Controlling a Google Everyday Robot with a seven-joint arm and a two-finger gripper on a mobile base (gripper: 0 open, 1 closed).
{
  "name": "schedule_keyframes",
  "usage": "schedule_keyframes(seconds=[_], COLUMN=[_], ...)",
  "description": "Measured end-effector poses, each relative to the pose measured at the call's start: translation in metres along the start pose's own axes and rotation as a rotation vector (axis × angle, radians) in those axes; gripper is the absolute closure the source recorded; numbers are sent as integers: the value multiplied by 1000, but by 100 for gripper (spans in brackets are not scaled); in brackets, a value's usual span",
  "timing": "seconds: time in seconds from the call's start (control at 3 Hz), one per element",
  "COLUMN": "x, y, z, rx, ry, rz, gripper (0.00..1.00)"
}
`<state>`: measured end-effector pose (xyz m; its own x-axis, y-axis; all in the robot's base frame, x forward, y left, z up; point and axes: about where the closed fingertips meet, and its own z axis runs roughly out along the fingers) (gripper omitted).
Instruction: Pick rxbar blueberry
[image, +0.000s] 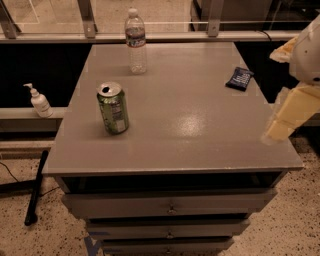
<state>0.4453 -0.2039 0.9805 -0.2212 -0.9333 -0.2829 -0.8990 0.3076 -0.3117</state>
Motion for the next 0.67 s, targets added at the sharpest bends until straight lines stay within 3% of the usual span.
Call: schedule_keyframes(seconds=[0.67], x=[4], y=[-35], z=[89], rx=[51], ry=[-213], rz=[198], gripper=[0])
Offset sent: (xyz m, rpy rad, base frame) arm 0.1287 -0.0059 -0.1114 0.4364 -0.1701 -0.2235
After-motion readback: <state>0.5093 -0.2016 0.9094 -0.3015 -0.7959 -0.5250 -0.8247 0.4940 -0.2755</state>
